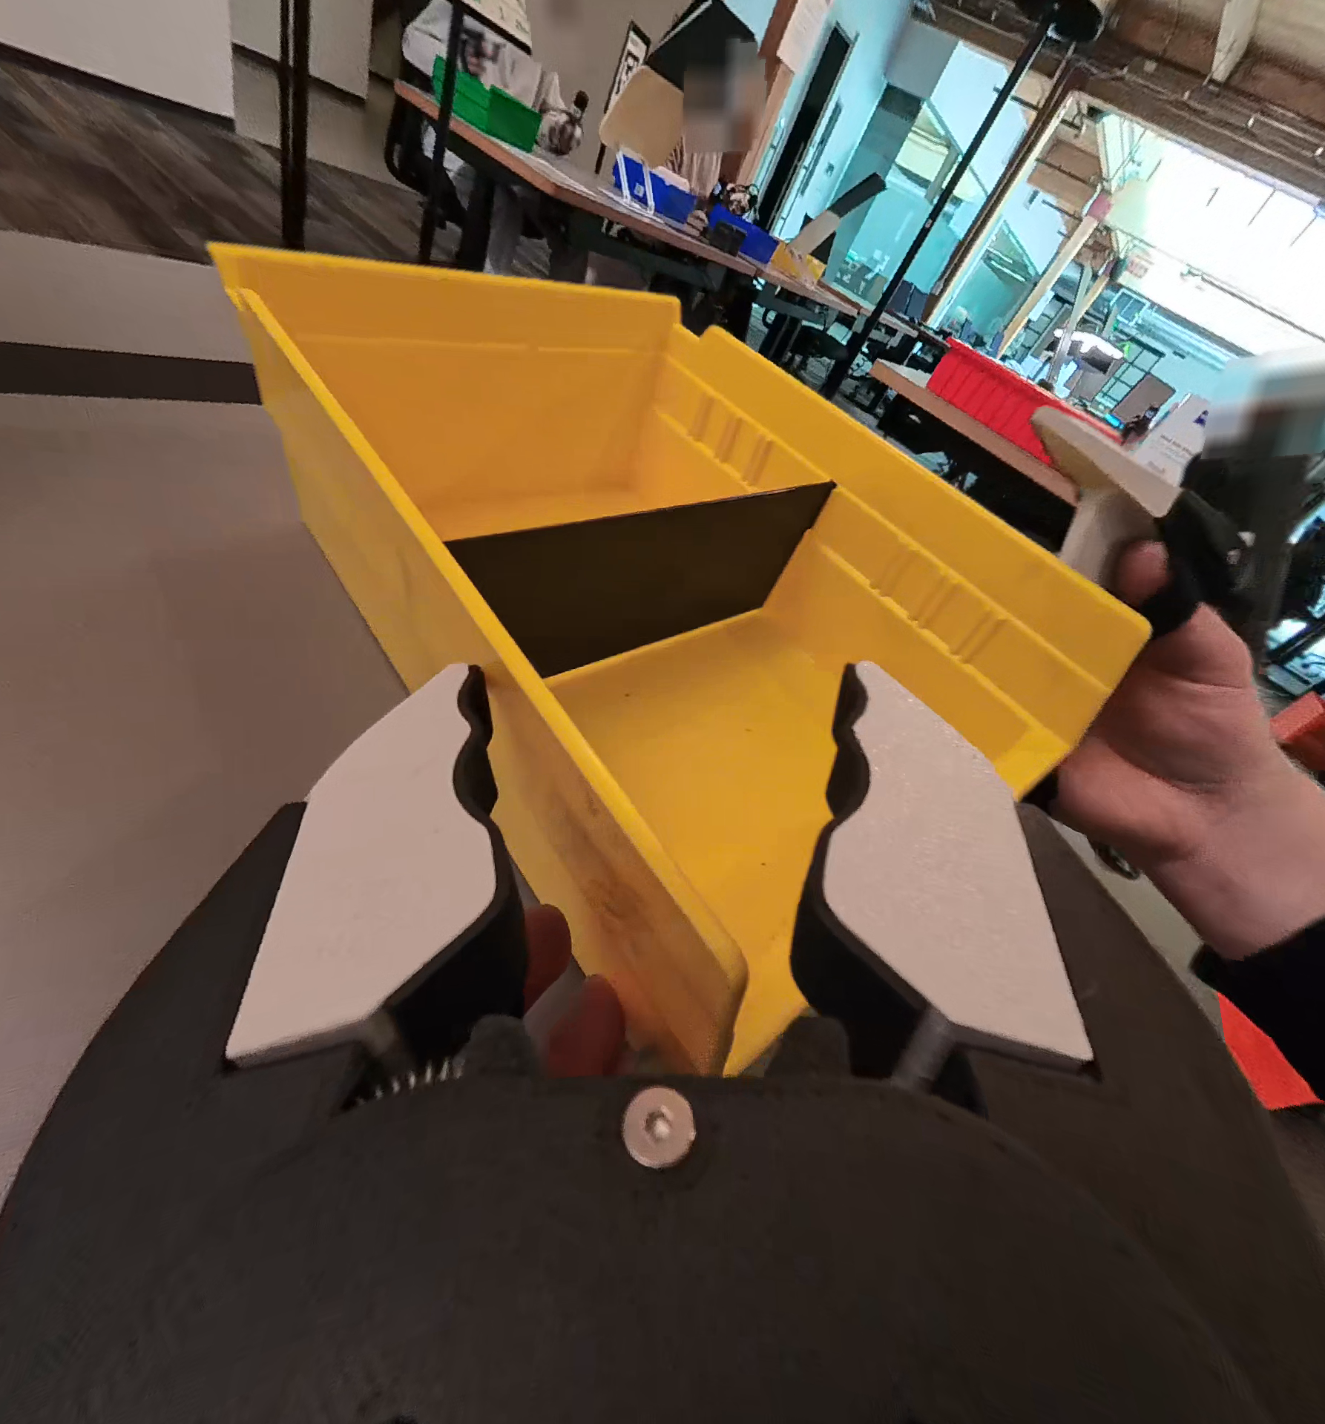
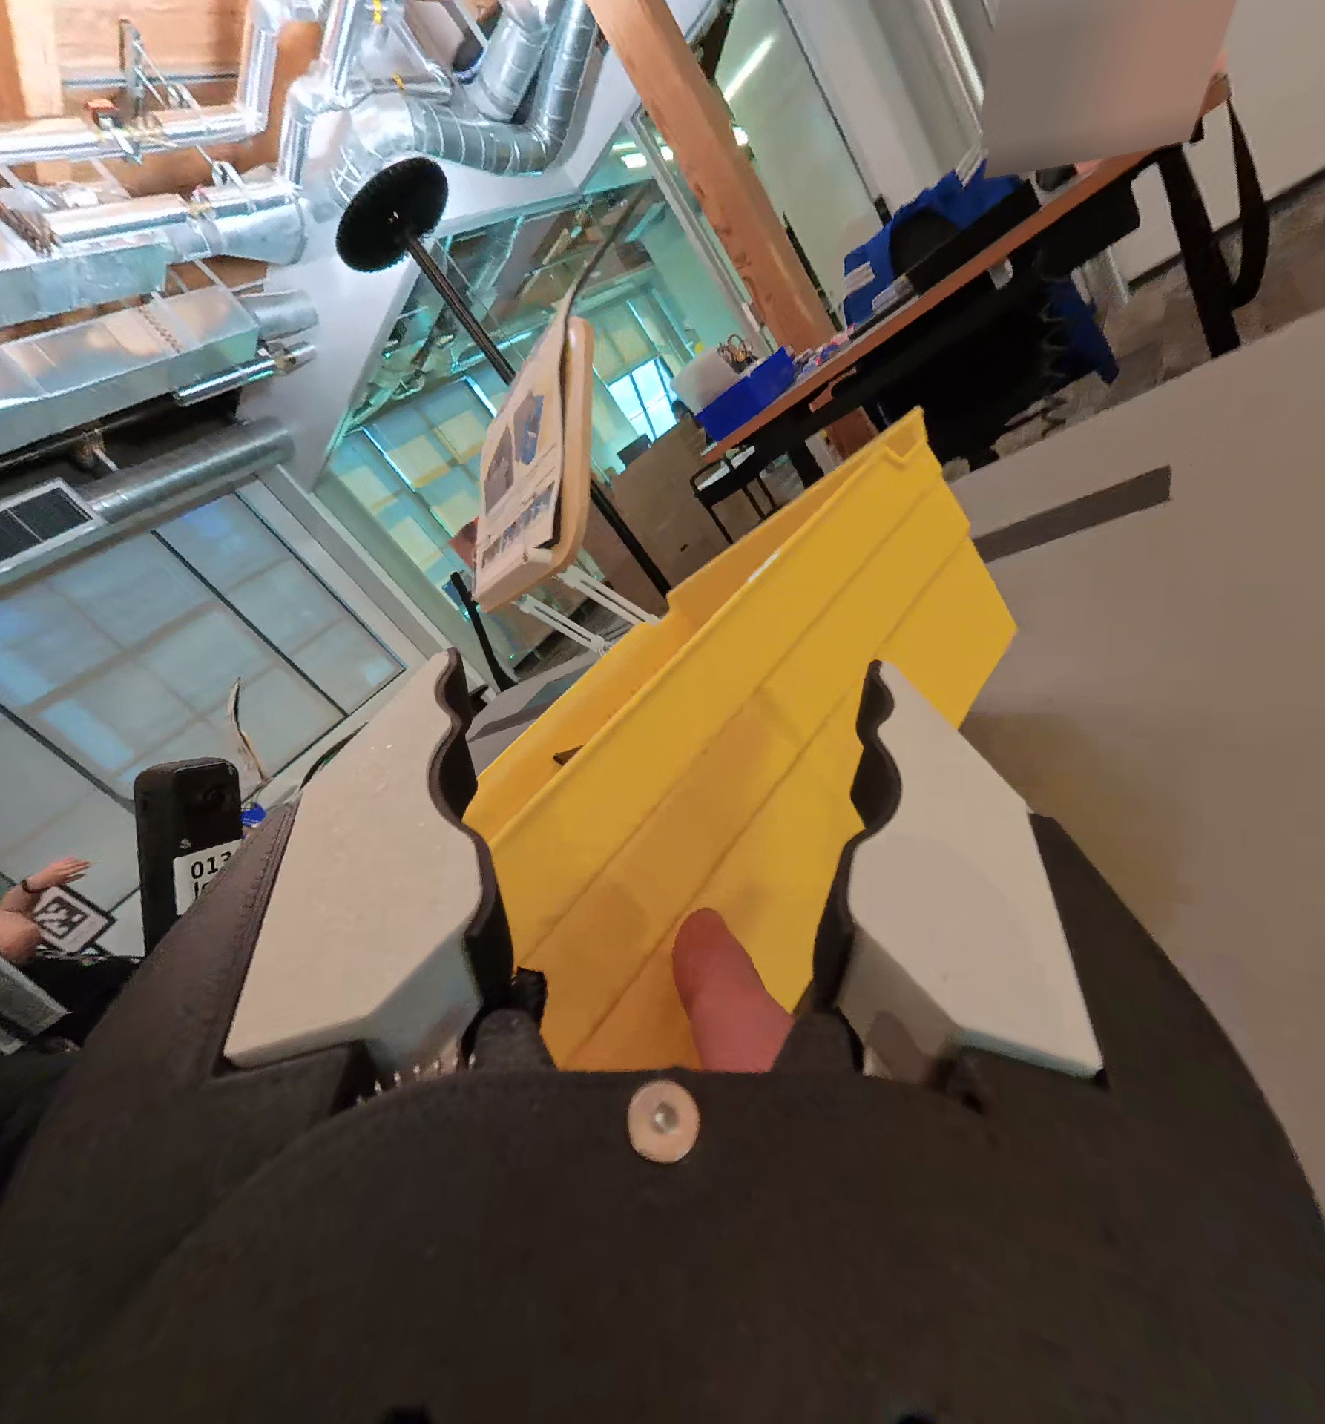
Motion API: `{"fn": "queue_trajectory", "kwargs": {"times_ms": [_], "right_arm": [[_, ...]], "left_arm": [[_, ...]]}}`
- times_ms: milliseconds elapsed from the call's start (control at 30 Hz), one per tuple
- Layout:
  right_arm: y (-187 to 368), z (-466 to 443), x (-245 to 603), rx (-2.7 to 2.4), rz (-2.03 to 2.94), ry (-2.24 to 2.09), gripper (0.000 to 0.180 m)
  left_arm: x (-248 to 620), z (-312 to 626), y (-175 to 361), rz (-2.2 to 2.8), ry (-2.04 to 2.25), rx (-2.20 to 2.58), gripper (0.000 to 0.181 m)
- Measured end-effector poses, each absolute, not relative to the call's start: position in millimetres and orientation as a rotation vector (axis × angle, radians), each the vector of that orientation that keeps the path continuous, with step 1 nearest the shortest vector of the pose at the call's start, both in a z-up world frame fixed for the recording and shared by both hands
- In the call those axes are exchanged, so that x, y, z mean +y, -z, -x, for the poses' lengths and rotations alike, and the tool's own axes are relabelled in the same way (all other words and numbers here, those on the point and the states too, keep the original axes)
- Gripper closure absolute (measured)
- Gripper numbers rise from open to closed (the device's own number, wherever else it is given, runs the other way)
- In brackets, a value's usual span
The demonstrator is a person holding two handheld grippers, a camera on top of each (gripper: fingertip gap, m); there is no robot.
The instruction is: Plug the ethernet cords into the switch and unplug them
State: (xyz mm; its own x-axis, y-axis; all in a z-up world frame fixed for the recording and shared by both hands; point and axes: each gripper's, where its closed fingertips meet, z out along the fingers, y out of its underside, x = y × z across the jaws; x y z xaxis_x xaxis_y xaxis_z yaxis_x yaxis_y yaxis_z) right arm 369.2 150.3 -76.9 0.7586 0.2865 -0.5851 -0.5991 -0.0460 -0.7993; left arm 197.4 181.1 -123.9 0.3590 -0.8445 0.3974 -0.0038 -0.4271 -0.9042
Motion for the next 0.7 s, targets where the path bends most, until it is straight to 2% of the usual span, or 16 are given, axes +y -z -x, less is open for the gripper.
{"fn": "queue_trajectory", "kwargs": {"times_ms": [67,167,233,367,533,700], "right_arm": [[88,-386,156,0.298,1.473,-0.767,0.083],[103,-412,163,0.342,1.506,-0.715,0.099],[108,-423,164,0.346,1.524,-0.666,0.098],[87,-440,151,0.302,1.492,-0.487,0.108],[42,-427,126,0.151,1.542,0.003,0.106],[-8,-327,121,-0.127,1.513,0.126,0.11]], "left_arm": [[180,-209,125,1.727,1.204,0.756,0.094],[179,-222,127,1.737,1.252,0.758,0.095],[178,-222,123,1.728,1.267,0.75,0.087],[184,-186,82,1.604,1.223,0.726,0.076],[221,-70,14,1.462,0.927,0.742,0.08],[302,130,-13,1.497,0.307,0.659,0.082]]}}
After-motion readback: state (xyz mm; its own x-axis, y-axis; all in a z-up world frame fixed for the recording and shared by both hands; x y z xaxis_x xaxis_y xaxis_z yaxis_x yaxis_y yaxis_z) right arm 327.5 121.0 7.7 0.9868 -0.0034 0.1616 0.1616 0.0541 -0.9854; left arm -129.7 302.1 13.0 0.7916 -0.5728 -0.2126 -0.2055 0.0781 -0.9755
